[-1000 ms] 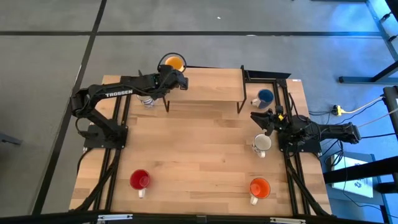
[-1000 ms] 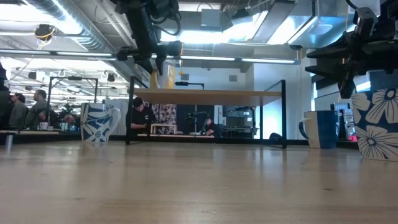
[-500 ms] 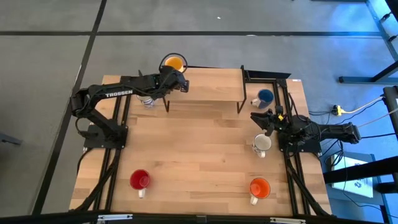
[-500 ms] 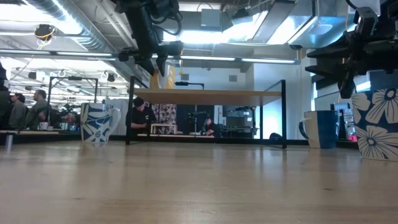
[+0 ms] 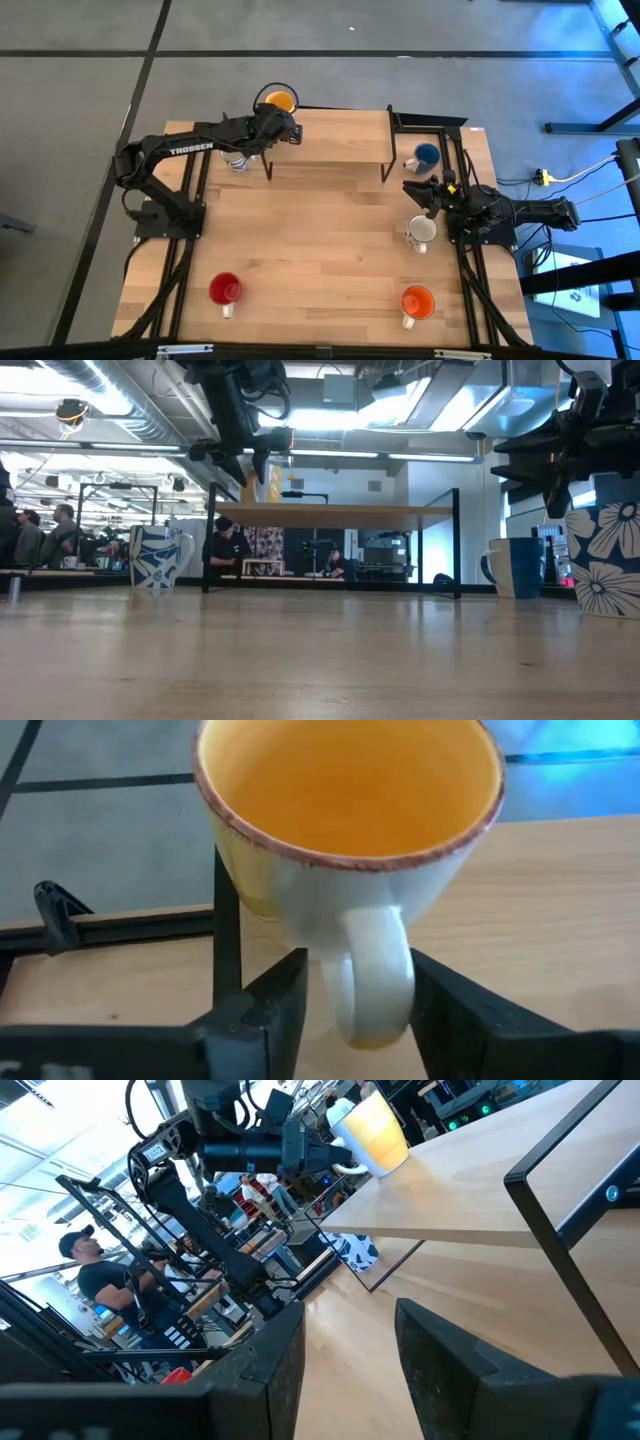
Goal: Place coffee mugs
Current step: Put the yellow mug on the shelf, then put the orange mug on the shelf
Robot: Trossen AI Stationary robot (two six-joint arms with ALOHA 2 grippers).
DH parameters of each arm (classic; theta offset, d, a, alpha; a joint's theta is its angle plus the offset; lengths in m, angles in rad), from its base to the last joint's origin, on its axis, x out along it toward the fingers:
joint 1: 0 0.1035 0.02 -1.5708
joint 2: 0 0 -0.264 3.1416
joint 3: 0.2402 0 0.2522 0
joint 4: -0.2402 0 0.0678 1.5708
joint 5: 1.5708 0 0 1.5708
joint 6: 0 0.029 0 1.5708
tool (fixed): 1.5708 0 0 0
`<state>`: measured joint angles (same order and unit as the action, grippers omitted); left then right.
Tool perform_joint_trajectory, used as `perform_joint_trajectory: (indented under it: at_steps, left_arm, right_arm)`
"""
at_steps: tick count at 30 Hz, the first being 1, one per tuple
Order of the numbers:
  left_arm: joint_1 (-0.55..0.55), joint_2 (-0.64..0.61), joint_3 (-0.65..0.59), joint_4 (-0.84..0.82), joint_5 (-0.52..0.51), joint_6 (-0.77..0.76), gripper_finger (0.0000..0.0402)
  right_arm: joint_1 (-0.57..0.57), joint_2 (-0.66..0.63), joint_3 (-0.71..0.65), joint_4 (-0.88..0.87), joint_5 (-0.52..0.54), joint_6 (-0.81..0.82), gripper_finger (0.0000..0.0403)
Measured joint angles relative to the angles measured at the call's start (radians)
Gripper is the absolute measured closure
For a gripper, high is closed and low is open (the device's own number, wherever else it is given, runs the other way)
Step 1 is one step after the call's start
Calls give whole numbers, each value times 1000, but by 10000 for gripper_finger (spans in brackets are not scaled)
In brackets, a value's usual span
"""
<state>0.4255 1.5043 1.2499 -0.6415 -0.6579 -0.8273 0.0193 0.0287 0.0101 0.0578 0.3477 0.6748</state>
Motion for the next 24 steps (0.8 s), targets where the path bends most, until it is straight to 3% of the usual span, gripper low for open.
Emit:
perform_joint_trajectory:
  at_steps: [7,16,21,24]
  left_arm:
    - [-9,-19,24,-9,52,58,215]
    - [-40,-166,32,-26,93,83,215]
    - [-81,-270,32,-14,246,156,214]
    - [-141,-308,32,1,378,286,214]
  right_arm:
    - [0,0,0,0,0,0,259]
    - [0,0,0,0,0,-7,259]
    - [0,0,0,1,-9,-10,259]
    - [0,0,0,2,-63,-14,259]
